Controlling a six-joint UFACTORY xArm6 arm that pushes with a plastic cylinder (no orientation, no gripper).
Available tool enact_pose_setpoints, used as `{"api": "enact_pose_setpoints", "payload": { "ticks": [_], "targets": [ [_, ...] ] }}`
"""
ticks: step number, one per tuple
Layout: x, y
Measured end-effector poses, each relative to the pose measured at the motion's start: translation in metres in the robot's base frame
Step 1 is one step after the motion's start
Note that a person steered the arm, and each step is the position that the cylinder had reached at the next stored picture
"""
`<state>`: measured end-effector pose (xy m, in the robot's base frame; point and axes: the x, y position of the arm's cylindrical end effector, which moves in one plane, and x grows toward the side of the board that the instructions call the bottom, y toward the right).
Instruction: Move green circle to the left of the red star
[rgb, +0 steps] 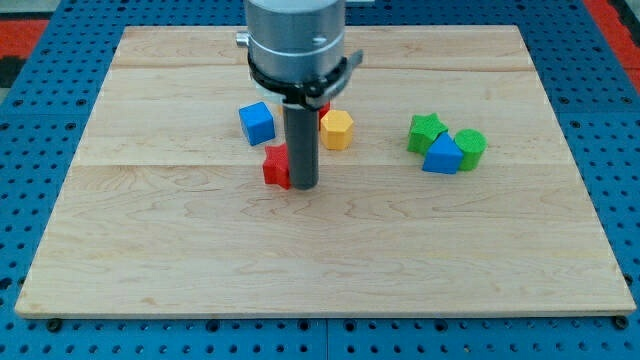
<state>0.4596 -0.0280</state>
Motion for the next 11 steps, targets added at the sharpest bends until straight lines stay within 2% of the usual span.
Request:
{"api": "enact_pose_setpoints", "payload": {
  "ticks": [1,2,4,5,6,7,8,9,10,11],
  "targets": [
    [0.003,-0.004],
    [0.023,-0.01],
    [-0.016,-0.03],
    [0.003,-0.013],
    [0.005,0.08],
    [0.005,0.146],
    [0.008,0.191],
    [-0.013,0.234],
    [-0.035,0.228],
    [-0.039,0.178]
  ]
}}
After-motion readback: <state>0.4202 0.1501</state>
